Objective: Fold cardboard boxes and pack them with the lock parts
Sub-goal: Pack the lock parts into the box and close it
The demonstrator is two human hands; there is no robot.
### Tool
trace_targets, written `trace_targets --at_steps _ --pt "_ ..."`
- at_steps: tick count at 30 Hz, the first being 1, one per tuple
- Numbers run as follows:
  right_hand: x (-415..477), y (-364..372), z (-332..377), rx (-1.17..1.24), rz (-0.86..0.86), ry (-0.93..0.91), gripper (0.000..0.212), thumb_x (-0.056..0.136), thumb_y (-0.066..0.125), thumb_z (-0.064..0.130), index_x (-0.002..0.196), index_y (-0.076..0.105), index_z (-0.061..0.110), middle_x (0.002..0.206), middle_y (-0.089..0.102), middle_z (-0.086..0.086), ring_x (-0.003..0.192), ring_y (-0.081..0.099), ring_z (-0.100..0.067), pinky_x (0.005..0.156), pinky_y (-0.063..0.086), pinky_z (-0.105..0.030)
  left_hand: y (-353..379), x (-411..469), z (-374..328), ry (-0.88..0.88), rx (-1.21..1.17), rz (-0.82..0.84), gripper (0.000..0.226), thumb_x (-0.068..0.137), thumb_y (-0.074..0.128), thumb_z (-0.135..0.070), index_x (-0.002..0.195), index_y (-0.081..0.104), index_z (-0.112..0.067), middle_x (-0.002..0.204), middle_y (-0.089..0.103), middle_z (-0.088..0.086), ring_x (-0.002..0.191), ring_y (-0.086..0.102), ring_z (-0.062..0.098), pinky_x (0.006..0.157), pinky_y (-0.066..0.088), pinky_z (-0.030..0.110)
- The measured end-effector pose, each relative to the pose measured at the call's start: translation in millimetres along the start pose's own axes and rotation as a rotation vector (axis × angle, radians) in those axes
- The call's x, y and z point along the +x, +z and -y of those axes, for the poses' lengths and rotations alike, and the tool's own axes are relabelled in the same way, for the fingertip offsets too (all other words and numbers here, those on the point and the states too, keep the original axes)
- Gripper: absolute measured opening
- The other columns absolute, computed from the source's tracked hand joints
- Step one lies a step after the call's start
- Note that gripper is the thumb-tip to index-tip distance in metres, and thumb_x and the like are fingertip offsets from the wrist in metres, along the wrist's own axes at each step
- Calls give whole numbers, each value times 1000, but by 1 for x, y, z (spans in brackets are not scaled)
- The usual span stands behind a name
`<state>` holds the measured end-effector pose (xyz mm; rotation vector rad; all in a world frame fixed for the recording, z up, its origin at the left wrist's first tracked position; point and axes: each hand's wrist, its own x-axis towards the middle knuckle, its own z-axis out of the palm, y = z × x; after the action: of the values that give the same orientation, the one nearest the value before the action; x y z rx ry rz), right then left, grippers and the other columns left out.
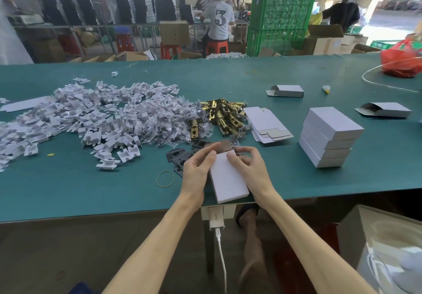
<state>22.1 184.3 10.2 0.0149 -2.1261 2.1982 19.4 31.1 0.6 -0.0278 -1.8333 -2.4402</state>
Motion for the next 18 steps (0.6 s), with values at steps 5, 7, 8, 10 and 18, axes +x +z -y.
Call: trace_targets --at_steps 5,7,8,10,18 --pt "-3 4 -1 -182 159 -68 42 89 70 46 124 54 30 108 73 3 89 71 -8 71 56 -22 -1 4 -2 -46 -134 -185 41 106 58 -18 147 52 -22 123 69 3 101 70 20 83 60 35" --pt "-3 3 -1 -196 203 -78 48 87 68 45 130 56 30 107 74 1 92 72 -11 76 56 -25 -1 4 -3 -42 -139 -210 29 108 55 -15 136 60 -19 121 70 11 99 67 24 84 57 42" --pt "-3 2 -1 -162 208 -77 45 89 69 41 131 59 29 104 76 0 90 72 -12 73 55 -24 0 3 -3 -40 -146 -212 24 107 54 -14 129 64 -17 120 70 14 99 66 27 87 56 48" --pt "-4 1 0 -68 177 -72 34 95 70 29 128 65 26 98 77 -1 82 71 -9 66 53 -19 0 2 -3 -37 -156 -192 14 105 57 -13 114 69 -13 115 73 14 101 63 31 92 53 53" --pt "-6 -7 7 119 119 17 28 93 72 25 121 74 23 104 77 -5 82 70 -12 68 55 -22 3 2 -1 0 -65 -91 21 95 72 -29 89 61 -12 83 70 6 80 61 22 81 46 46"
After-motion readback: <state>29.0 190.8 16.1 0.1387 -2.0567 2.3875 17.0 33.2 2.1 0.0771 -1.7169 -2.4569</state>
